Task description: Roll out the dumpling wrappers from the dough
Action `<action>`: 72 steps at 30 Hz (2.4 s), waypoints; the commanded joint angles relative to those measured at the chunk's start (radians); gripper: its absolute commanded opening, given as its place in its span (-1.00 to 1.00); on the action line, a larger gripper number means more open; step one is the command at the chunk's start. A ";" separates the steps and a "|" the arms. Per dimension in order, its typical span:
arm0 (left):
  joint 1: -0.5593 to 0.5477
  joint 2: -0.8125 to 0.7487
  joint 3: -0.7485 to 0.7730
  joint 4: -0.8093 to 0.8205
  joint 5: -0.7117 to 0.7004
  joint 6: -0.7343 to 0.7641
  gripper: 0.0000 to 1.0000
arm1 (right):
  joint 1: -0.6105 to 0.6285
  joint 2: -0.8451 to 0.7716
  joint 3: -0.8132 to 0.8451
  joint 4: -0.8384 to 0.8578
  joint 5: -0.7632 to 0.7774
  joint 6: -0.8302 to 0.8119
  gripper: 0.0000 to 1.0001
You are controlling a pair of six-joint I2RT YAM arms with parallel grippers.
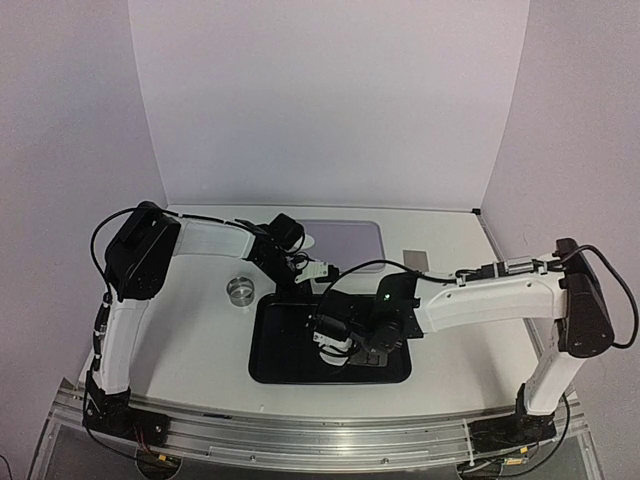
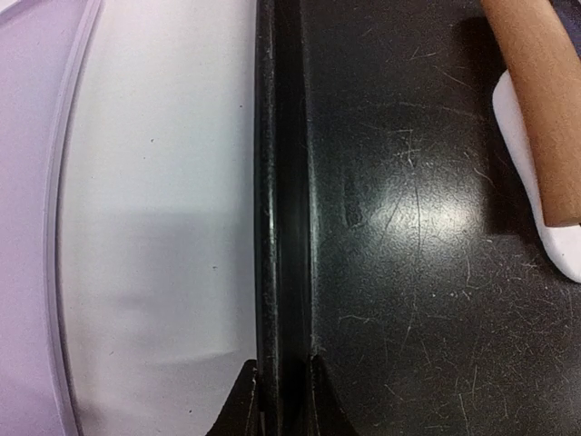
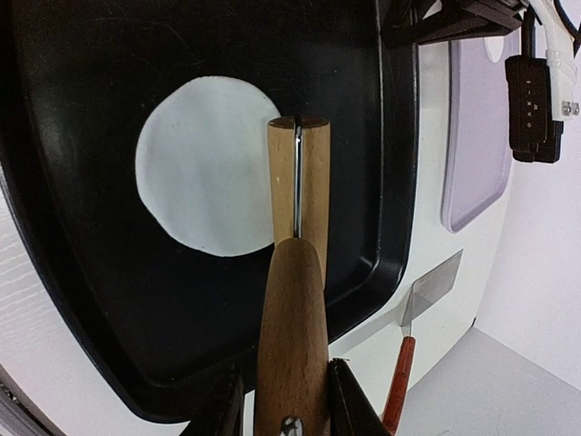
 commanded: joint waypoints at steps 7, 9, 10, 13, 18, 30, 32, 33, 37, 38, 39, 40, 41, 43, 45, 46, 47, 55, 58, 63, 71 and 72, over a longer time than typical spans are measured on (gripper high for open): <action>0.021 0.014 -0.013 0.073 -0.105 0.072 -1.00 | 0.165 0.061 -0.077 -0.104 -0.216 0.204 -1.00; 0.024 0.014 -0.017 0.075 -0.102 0.072 -1.00 | 0.179 0.042 -0.086 -0.111 -0.230 0.242 -1.00; 0.026 0.015 -0.019 0.076 -0.101 0.072 -1.00 | 0.186 0.031 -0.090 -0.117 -0.232 0.252 -1.00; 0.029 0.017 -0.023 0.079 -0.098 0.070 -1.00 | 0.186 0.011 -0.066 -0.145 -0.197 0.212 -1.00; 0.028 0.017 -0.023 0.082 -0.093 0.060 -1.00 | 0.126 -0.014 0.072 -0.201 -0.095 0.076 -1.00; 0.028 0.013 -0.012 0.077 -0.104 0.060 -1.00 | 0.020 0.130 0.416 -0.144 -0.026 -0.338 -1.00; 0.027 0.011 -0.012 0.073 -0.108 0.063 -1.00 | 0.012 0.146 0.375 -0.113 -0.043 -0.358 -1.00; 0.028 0.009 -0.012 0.071 -0.111 0.065 -1.00 | 0.011 0.154 0.355 -0.101 -0.050 -0.366 -1.00; 0.027 0.009 -0.013 0.068 -0.113 0.069 -1.00 | 0.012 0.163 0.244 -0.088 -0.078 -0.331 -1.00; 0.028 0.010 -0.012 0.067 -0.111 0.069 -1.00 | 0.014 0.156 0.214 -0.088 -0.087 -0.314 -1.00; 0.028 0.010 -0.011 0.067 -0.110 0.069 -1.00 | 0.019 0.147 0.183 -0.087 -0.092 -0.300 -1.00; 0.028 0.010 -0.010 0.067 -0.109 0.068 -1.00 | 0.031 0.137 0.148 -0.088 -0.093 -0.293 -1.00; 0.028 0.011 -0.008 0.067 -0.108 0.067 -1.00 | 0.045 0.123 0.113 -0.090 -0.096 -0.287 -1.00; 0.028 0.012 -0.004 0.065 -0.106 0.067 -1.00 | 0.080 0.093 0.057 -0.105 -0.116 -0.257 -1.00; 0.028 0.013 -0.003 0.065 -0.106 0.068 -1.00 | 0.111 0.075 0.024 -0.134 -0.145 -0.214 -1.00; 0.029 0.013 -0.003 0.064 -0.105 0.068 -1.00 | 0.121 0.071 0.018 -0.147 -0.152 -0.199 -1.00; 0.029 0.014 -0.003 0.064 -0.104 0.068 -1.00 | 0.130 0.068 0.012 -0.159 -0.157 -0.185 -1.00; 0.029 0.013 -0.003 0.062 -0.105 0.072 -1.00 | 0.063 0.135 0.100 -0.133 -0.123 -0.235 -1.00; 0.029 0.011 0.001 0.059 -0.106 0.074 -1.00 | 0.025 0.171 0.153 -0.104 -0.117 -0.274 -1.00; 0.029 0.008 0.002 0.060 -0.107 0.072 -1.00 | 0.032 0.178 0.152 -0.100 -0.145 -0.253 -1.00; 0.035 0.016 -0.004 0.064 -0.098 0.070 -1.00 | 0.152 0.098 -0.010 -0.183 -0.223 -0.070 -1.00; 0.037 0.015 -0.006 0.066 -0.097 0.068 -1.00 | 0.161 0.096 -0.019 -0.188 -0.226 -0.048 -1.00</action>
